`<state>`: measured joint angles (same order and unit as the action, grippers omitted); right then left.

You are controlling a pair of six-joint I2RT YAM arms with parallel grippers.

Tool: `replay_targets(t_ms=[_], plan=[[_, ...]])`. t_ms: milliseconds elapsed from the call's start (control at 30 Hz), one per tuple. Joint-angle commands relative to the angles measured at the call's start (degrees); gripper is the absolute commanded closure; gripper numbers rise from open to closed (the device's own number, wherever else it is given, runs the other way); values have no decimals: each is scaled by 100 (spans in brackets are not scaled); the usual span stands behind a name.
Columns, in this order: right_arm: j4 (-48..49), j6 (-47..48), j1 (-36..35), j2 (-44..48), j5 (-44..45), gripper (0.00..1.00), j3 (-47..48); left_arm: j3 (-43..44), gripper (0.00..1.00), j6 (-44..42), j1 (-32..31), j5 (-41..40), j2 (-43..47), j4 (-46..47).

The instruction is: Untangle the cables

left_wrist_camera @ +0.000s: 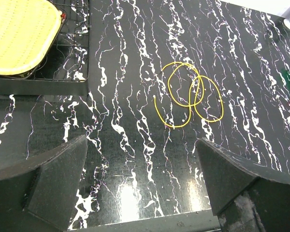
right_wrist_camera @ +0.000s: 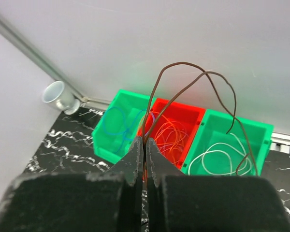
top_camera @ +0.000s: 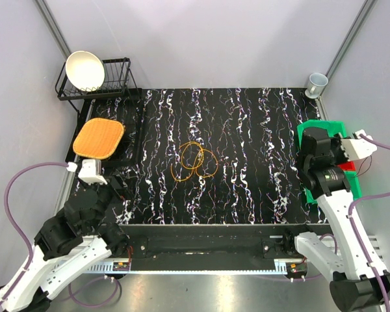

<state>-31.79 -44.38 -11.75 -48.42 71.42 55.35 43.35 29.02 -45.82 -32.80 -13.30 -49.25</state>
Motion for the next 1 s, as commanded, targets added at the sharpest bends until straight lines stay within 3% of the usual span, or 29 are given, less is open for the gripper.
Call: replay_targets(t_ms=[0, 67, 233, 600, 967], plan=[[829, 717, 251, -53, 286, 100, -242, -46, 1, 8, -49, -51, -6, 241], [1769, 1587, 453, -18, 110, 100, -585, -46, 1, 34, -41, -60, -6, 223], [2824, 2607, 849, -123, -84, 100, -877, -38, 1, 25, -58, -52, -111, 223], [5268, 4032, 1332, -607, -612, 100, -1685, -20, 1, 43, -58, -43, -331, 206], [5868, 4676, 1500, -862, -893, 100, -1316, -11, 1, 60, -67, -60, -445, 197]])
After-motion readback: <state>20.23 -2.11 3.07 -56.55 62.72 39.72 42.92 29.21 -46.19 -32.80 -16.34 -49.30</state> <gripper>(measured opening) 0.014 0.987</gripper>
